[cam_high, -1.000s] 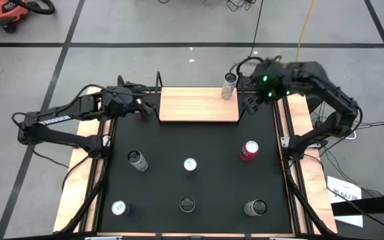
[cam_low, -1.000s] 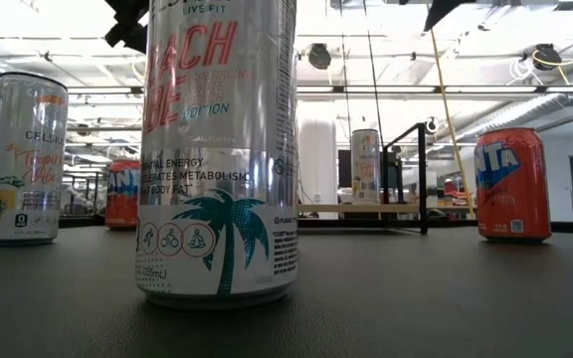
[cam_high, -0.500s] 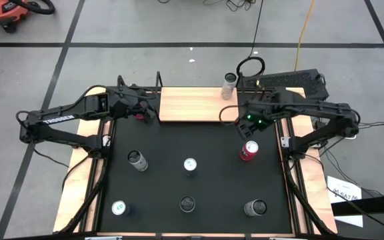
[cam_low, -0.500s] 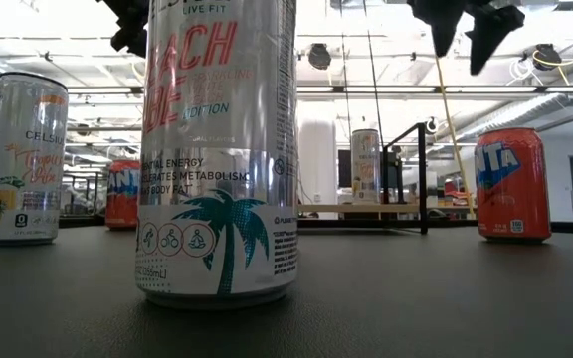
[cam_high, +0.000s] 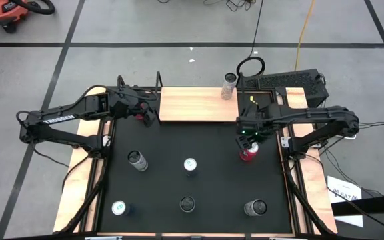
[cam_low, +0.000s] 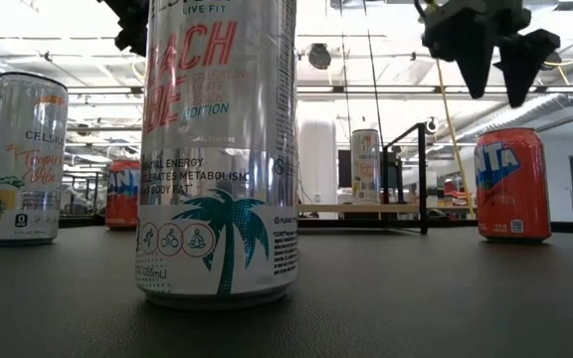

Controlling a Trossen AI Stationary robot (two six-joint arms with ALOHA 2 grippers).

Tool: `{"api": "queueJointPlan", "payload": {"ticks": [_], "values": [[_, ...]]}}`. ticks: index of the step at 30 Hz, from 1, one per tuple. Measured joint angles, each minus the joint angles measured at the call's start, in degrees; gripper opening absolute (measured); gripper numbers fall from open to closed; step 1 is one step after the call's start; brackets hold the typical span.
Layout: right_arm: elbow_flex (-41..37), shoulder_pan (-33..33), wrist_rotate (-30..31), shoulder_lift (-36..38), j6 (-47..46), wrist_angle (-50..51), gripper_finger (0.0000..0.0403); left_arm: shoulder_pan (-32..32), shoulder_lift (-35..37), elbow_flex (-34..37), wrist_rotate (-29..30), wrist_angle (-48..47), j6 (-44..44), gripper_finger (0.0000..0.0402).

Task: Place canned beverage on shelf
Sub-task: Put the bottom red soda can on the shelf

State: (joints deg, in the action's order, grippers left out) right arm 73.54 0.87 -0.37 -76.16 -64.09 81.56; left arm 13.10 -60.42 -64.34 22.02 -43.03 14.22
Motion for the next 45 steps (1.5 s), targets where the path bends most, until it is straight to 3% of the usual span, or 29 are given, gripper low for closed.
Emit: {"api": "queueJointPlan", "payload": {"ticks": [10,27,36,45], "values": [[-8.65,-1.05,-1.45,0.00,-4.22,-6.41,0.0352,-0.02,0.00,0.00,-0.98,-0.65,0.00,0.0288],[-16.47,-0.99,-1.10,-0.04,-5.30,-15.06,0.0345,0.00,0.00,0.00,-1.00,-1.31,0.04,0.0288],[-16.58,-0.97,-1.38,0.00,-5.03,-15.19,0.0283,0.00,0.00,0.00,-2.30,-1.27,0.10,0.0288],[-9.18,-0.56,-2.76,-0.09,0.47,-14.79,0.0289,0.00,-0.33,0.02,-8.90,1.94,-1.06,0.0288]]}}
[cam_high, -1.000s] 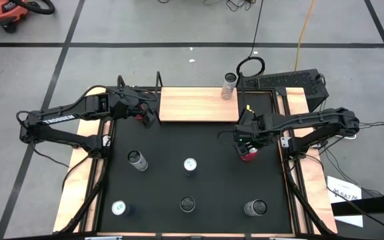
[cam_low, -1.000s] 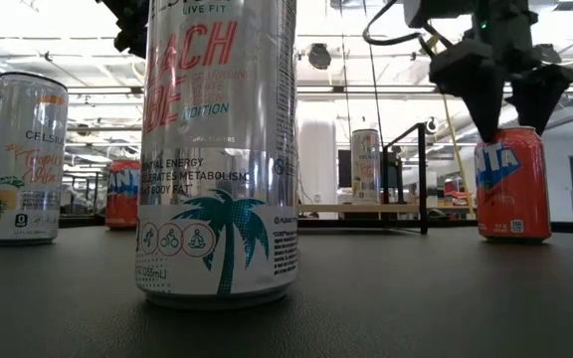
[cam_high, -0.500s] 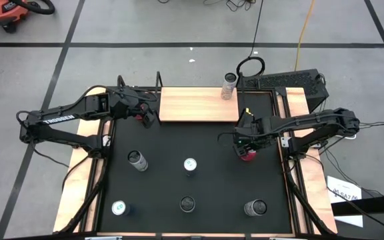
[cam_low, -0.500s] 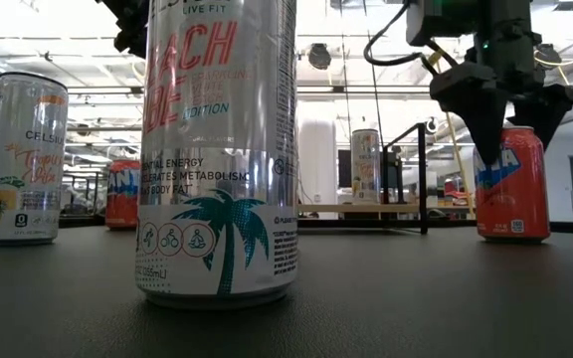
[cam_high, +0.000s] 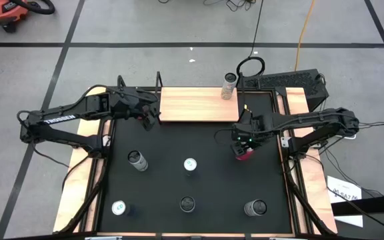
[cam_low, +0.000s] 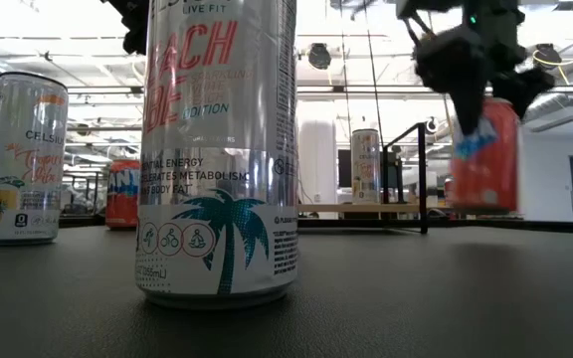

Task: Place canned beverage on shelf
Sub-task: Put the bottom red soda can on the shelf

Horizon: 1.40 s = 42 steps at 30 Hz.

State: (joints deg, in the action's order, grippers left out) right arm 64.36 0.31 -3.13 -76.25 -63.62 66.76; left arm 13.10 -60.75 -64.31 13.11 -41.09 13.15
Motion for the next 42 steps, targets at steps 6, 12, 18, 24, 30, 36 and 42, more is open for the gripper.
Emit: {"api": "queueJointPlan", "payload": {"ticks": [6,12,18,24,30,36,42], "values": [[7.22,1.13,0.08,-0.53,3.80,0.43,0.0289,0.00,-0.91,0.00,-3.48,6.44,-0.53,0.0296],[17.39,1.29,0.06,-5.37,10.23,0.81,0.0290,0.00,-3.42,0.00,-10.50,10.19,0.03,0.0362],[28.22,1.29,0.06,-11.72,17.56,2.41,0.0290,-0.07,-7.13,0.00,-20.64,14.46,0.95,0.0387],[37.10,2.39,-0.04,-15.00,23.12,2.54,0.0290,-0.22,-9.86,0.00,-24.87,19.75,-0.25,0.0383],[44.56,4.60,0.09,-17.90,28.62,2.71,0.0290,-0.34,-13.55,0.00,-26.95,26.50,-1.35,0.0390],[47.66,5.32,0.04,-20.34,32.16,3.00,0.0290,-0.79,-15.06,0.00,-30.50,29.04,-1.91,0.0393],[47.77,5.49,-0.05,-20.22,35.07,0.62,0.0290,-0.44,-15.04,0.00,-31.16,30.53,-1.89,0.0393]]}}
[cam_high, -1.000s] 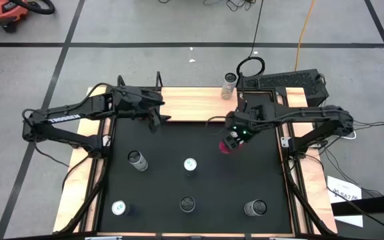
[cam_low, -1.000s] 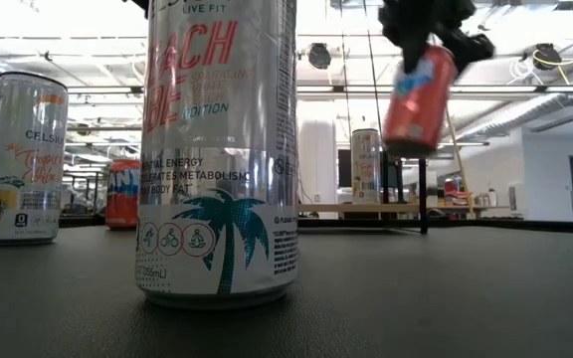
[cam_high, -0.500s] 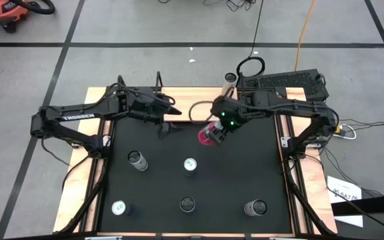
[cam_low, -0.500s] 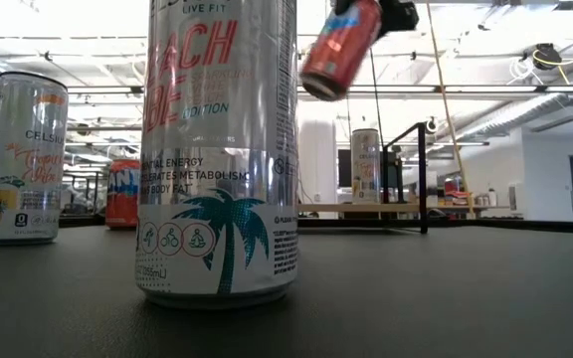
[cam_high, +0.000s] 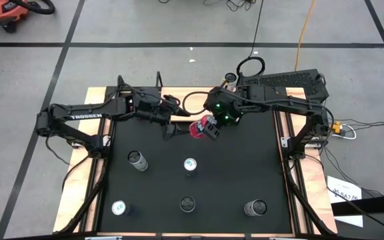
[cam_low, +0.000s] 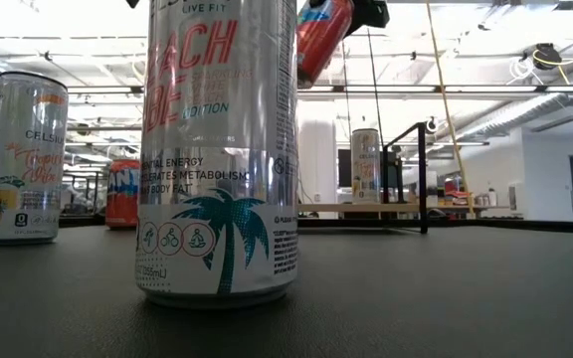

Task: Place canned beverage on shelf
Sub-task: Put the bottom red soda can on the shelf

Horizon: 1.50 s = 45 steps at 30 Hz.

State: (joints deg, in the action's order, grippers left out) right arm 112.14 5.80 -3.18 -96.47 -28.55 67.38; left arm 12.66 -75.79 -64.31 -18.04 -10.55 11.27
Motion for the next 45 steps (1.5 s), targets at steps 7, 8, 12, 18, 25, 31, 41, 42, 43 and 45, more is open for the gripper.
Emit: {"api": "queueJointPlan", "payload": {"ticks": [7,8,12,18,25,31,41,42,43,45], "values": [[0.00,0.61,-1.20,0.00,6.32,-3.70,0.0291,0.07,-3.68,0.02,-2.75,3.03,0.37,0.0393],[0.00,0.63,-1.52,0.00,7.32,-4.34,0.0291,0.10,-3.96,-0.04,-3.37,3.21,0.36,0.0393],[0.00,0.57,-2.02,0.00,10.62,-6.09,0.0291,0.08,-5.53,-0.03,-4.60,3.13,0.36,0.0393],[0.00,0.57,-3.19,0.09,12.78,-7.28,0.0291,0.51,-6.13,-0.02,-8.43,3.56,0.33,0.0393],[0.00,0.46,-3.13,0.07,14.90,-7.94,0.0291,0.84,-6.12,-0.02,-9.75,3.59,0.35,0.0356],[0.01,0.46,-3.54,0.09,15.70,-7.96,0.0292,0.88,-6.12,-0.02,-10.11,3.58,-0.96,0.0298],[0.09,1.25,1.17,0.55,7.58,-8.42,0.0368,0.82,-6.14,0.04,-0.27,3.81,-4.37,0.0292],[0.11,1.44,2.17,0.82,5.83,-8.46,0.0376,0.82,-6.14,0.04,1.18,4.02,-4.37,0.0292],[0.11,1.71,3.26,1.17,4.28,-8.34,0.0384,0.82,-6.14,0.04,2.62,4.52,-4.39,0.0292],[0.11,2.13,4.75,1.83,1.68,-8.27,0.0395,0.82,-6.14,0.04,4.85,5.88,-4.35,0.0293]]}}
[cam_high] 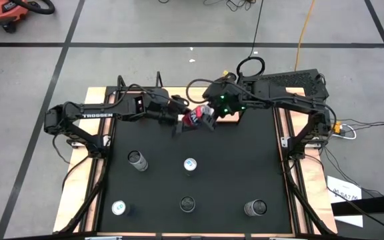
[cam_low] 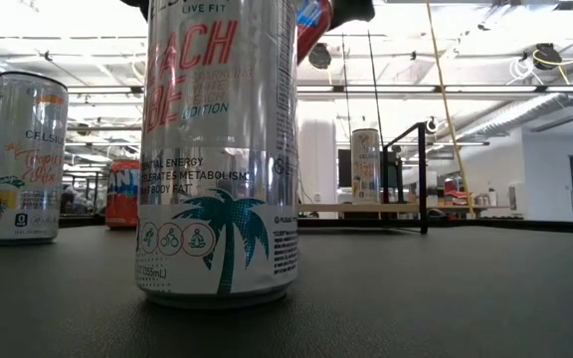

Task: Place canned beverage on shelf
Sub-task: Put the bottom red soda can on the shelf

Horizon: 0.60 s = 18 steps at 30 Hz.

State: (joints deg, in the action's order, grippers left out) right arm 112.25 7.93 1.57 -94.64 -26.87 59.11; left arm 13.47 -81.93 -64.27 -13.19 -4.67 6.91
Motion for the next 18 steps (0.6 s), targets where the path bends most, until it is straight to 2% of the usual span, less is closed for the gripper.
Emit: {"api": "queueJointPlan", "payload": {"ticks": [7,11,18], "values": [[0.00,2.66,-0.64,1.97,-3.97,0.22,0.0394,0.00,0.02,0.00,2.59,4.61,-1.18,0.0293],[0.00,3.80,-4.36,1.42,-3.95,-0.45,0.0393,0.04,0.02,0.00,3.39,5.97,-2.99,0.0293],[-0.02,3.86,-4.55,1.32,-3.96,-2.26,0.0393,0.00,0.02,0.00,3.35,5.90,-3.36,0.0293]]}}
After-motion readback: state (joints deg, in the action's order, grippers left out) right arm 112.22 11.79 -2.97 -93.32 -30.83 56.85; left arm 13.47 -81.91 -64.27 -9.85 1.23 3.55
